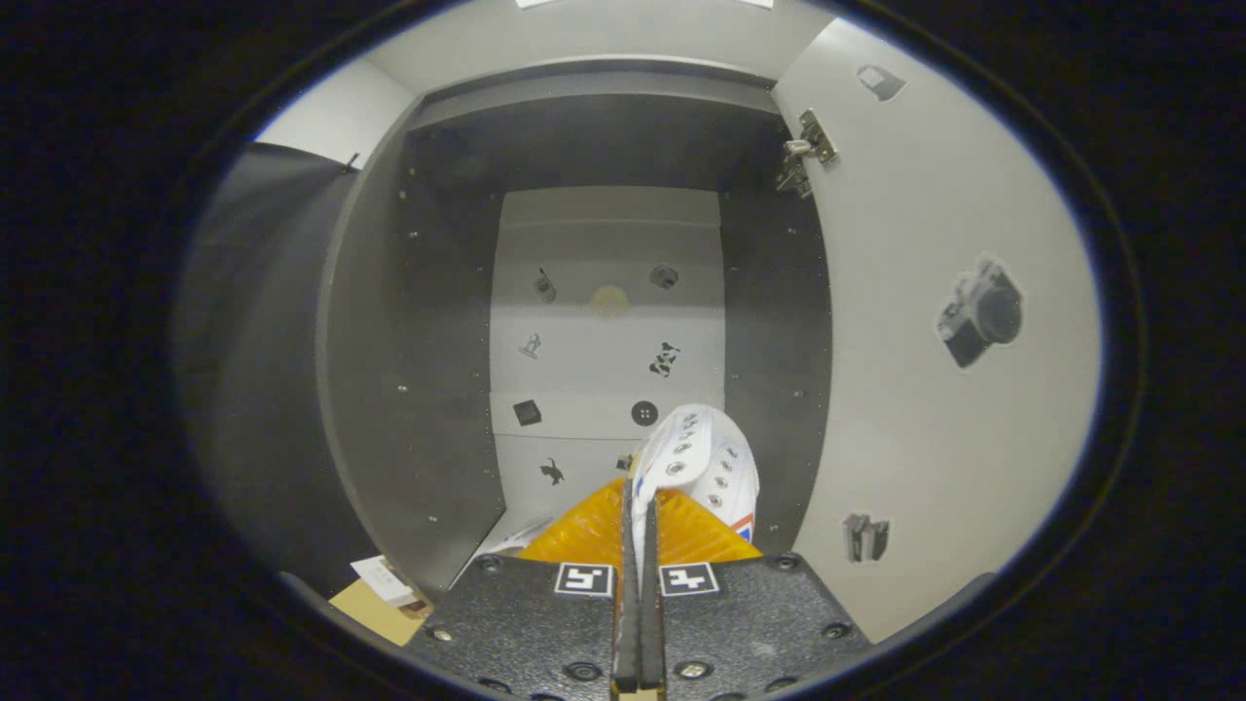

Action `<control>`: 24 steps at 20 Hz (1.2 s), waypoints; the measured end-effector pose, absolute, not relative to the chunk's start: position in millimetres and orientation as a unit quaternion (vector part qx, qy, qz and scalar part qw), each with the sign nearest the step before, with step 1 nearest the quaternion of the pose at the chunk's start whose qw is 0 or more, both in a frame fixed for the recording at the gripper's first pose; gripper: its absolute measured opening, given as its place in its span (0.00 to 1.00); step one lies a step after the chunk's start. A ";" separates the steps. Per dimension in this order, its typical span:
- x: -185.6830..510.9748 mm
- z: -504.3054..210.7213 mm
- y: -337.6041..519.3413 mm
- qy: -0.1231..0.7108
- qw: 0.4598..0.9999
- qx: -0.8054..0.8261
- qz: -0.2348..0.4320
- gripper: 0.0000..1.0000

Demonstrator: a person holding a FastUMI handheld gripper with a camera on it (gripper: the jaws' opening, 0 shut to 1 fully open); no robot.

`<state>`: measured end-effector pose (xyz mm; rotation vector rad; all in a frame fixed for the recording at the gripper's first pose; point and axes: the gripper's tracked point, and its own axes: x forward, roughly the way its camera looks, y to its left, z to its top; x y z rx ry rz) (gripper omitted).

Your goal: Open the shoe cabinet door, grab the shoes and put them into the shoe cabinet, then close the shoe cabinet door.

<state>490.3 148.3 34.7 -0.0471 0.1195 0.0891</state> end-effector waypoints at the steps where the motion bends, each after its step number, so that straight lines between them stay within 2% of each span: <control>1: 502.0 28.3 149.1 0.066 0.996 -0.029 0.044 0.04; 13: 604.2 -112.6 153.7 0.158 0.974 -0.139 0.082 0.05; 18: 619.8 -133.2 151.8 0.160 0.976 -0.130 0.073 0.08; 22: 616.7 -133.2 149.4 0.158 0.978 -0.121 0.058 0.20; 24: 612.6 -133.2 148.2 0.157 0.980 -0.110 0.046 0.47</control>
